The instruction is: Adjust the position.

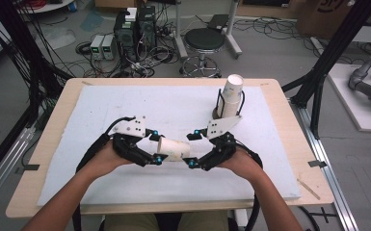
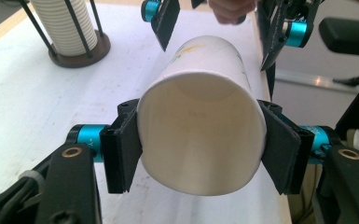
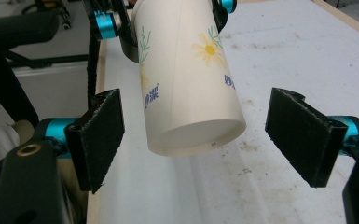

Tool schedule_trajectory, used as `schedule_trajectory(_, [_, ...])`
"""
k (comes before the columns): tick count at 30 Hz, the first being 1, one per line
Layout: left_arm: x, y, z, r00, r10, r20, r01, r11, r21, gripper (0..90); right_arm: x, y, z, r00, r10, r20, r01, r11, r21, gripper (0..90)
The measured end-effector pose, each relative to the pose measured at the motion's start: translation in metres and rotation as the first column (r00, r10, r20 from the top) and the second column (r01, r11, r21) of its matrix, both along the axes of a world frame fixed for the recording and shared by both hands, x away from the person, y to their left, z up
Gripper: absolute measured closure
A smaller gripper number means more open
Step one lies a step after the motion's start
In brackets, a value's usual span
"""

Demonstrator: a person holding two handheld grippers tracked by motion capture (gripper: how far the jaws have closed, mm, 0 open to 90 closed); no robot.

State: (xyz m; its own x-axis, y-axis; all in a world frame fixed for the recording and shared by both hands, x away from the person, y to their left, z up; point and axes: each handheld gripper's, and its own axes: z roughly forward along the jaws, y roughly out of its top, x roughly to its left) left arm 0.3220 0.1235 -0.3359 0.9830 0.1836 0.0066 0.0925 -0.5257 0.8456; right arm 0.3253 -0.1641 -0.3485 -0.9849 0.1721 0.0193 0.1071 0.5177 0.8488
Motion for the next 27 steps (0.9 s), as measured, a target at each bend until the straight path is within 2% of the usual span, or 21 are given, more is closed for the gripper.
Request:
schedule_trajectory(8, [0.005, -0.004, 0.013, 0.9999, -0.01, 0.013, 0.009, 0.9961, 0.087, 36.1, 0.0, 0.007, 0.004, 0.9994, 0.008, 0.034, -0.006, 0.998, -0.064, 20.0])
schedule_trajectory(11, [0.007, -0.006, 0.016, 0.9998, -0.014, 0.012, 0.012, 0.9931, 0.117, 36.0, 0.001, 0.01, 0.005, 0.9985, 0.016, 0.053, -0.011, 0.996, -0.084, 20.0])
schedule_trajectory(15, [0.009, -0.009, 0.02, 0.9994, -0.029, 0.017, 0.026, 0.9853, 0.169, 36.0, 0.001, 0.014, 0.007, 0.9974, 0.021, 0.068, -0.014, 0.994, -0.111, 20.1])
schedule_trajectory(17, [0.009, -0.01, 0.022, 0.9994, -0.03, 0.013, 0.028, 0.9841, 0.176, 36.0, 0.001, 0.016, 0.007, 0.9969, 0.028, 0.073, -0.019, 0.992, -0.123, 20.1])
schedule_trajectory(21, [0.011, -0.011, 0.025, 0.999, -0.042, 0.018, 0.037, 0.9757, 0.216, 36.0, 0.001, 0.021, 0.008, 0.9953, 0.036, 0.089, -0.023, 0.989, -0.145, 20.1])
schedule_trajectory(26, [0.011, -0.017, 0.028, 0.998, -0.061, 0.017, 0.053, 0.9577, 0.283, 36.0, 0.003, 0.029, 0.01, 0.9931, 0.047, 0.107, -0.025, 0.981, -0.194, 20.2])
schedule_trajectory(27, [0.011, -0.018, 0.029, 0.9979, -0.062, 0.017, 0.055, 0.9577, 0.282, 36.0, 0.003, 0.031, 0.01, 0.993, 0.052, 0.106, -0.029, 0.978, -0.206, 20.2])
